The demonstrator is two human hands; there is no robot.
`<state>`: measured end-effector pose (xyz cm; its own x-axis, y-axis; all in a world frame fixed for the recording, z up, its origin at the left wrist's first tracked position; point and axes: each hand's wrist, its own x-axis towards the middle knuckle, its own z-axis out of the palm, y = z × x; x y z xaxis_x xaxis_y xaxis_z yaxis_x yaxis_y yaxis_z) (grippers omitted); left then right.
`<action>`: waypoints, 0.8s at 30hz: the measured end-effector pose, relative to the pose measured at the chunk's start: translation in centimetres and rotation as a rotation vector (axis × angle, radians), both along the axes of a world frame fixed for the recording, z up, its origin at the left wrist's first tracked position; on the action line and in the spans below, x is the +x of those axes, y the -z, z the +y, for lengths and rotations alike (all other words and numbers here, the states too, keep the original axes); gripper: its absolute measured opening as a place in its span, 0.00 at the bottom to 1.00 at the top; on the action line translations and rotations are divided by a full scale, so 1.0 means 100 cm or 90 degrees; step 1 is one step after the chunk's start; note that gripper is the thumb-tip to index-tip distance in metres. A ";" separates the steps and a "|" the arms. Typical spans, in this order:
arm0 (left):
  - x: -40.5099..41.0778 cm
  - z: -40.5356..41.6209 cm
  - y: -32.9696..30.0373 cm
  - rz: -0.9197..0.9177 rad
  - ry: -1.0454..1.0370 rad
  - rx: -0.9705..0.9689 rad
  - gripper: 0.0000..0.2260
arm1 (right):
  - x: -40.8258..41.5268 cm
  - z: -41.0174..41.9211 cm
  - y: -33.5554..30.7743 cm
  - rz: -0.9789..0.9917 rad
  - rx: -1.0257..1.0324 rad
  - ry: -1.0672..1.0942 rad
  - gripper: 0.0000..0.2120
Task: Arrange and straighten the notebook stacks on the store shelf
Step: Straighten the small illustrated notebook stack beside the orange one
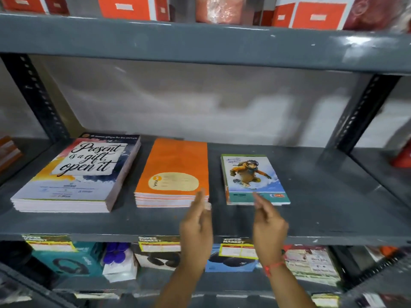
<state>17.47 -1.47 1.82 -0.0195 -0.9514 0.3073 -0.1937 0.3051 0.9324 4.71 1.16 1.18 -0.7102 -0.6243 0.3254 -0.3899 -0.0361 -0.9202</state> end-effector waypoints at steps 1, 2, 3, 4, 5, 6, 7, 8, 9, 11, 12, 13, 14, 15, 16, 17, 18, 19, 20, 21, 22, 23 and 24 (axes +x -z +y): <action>-0.019 0.004 0.000 -0.008 0.050 0.041 0.20 | -0.019 0.007 -0.003 -0.034 -0.037 0.031 0.18; -0.034 0.005 0.002 -0.005 0.080 0.072 0.20 | -0.038 0.011 -0.006 -0.068 -0.047 0.053 0.19; -0.043 0.003 0.004 -0.001 0.097 0.104 0.21 | -0.054 0.012 -0.006 -0.099 -0.027 0.065 0.21; -0.055 -0.001 0.006 0.007 0.105 0.146 0.21 | -0.070 0.013 -0.007 -0.121 0.021 0.053 0.23; -0.061 -0.005 0.007 0.022 0.108 0.188 0.22 | -0.081 0.012 -0.005 -0.149 0.075 0.023 0.25; -0.069 -0.009 0.009 0.041 0.110 0.221 0.22 | -0.089 0.010 -0.006 -0.171 0.120 -0.022 0.26; -0.074 -0.011 0.010 0.059 0.106 0.237 0.22 | -0.092 0.008 -0.008 -0.185 0.147 -0.074 0.26; -0.078 -0.013 0.011 0.064 0.092 0.236 0.21 | -0.092 0.005 -0.008 -0.193 0.159 -0.122 0.25; -0.083 -0.013 0.013 0.064 0.069 0.229 0.21 | -0.094 0.003 -0.008 -0.198 0.165 -0.161 0.25; -0.087 -0.013 0.014 0.063 0.030 0.209 0.20 | -0.098 0.001 -0.006 -0.197 0.171 -0.212 0.24; -0.085 -0.013 0.015 0.062 0.028 0.204 0.20 | -0.101 0.001 -0.006 -0.199 0.175 -0.234 0.25; -0.082 -0.014 0.014 0.054 0.037 0.204 0.20 | -0.106 0.002 -0.005 -0.202 0.178 -0.258 0.27; -0.079 -0.016 0.013 0.039 0.051 0.208 0.20 | -0.113 0.003 -0.005 -0.206 0.182 -0.286 0.28; -0.074 -0.017 0.012 0.020 0.068 0.214 0.20 | -0.119 0.004 -0.004 -0.207 0.185 -0.316 0.29; -0.069 -0.019 0.011 0.007 0.087 0.221 0.21 | -0.125 0.004 -0.003 -0.208 0.187 -0.349 0.29; -0.066 -0.021 0.010 0.007 0.107 0.234 0.21 | -0.130 0.003 -0.003 -0.208 0.187 -0.376 0.29; -0.063 -0.024 0.009 0.015 0.122 0.246 0.21 | -0.134 0.002 -0.002 -0.211 0.187 -0.391 0.29; -0.061 -0.025 0.010 0.024 0.123 0.255 0.21 | -0.137 0.001 -0.002 -0.214 0.184 -0.397 0.28; -0.060 -0.027 0.010 0.034 0.116 0.260 0.20 | -0.139 0.000 -0.002 -0.217 0.180 -0.396 0.28; -0.060 -0.028 0.010 0.047 0.101 0.262 0.20 | -0.139 -0.001 -0.001 -0.218 0.176 -0.393 0.27; -0.061 -0.028 0.009 0.064 0.089 0.264 0.19 | -0.140 -0.002 0.000 -0.222 0.173 -0.390 0.27; -0.062 -0.029 0.009 0.081 0.078 0.268 0.19 | -0.141 -0.003 0.000 -0.226 0.172 -0.385 0.27; -0.064 -0.029 0.008 0.092 0.065 0.270 0.18 | -0.141 -0.004 0.002 -0.230 0.171 -0.382 0.27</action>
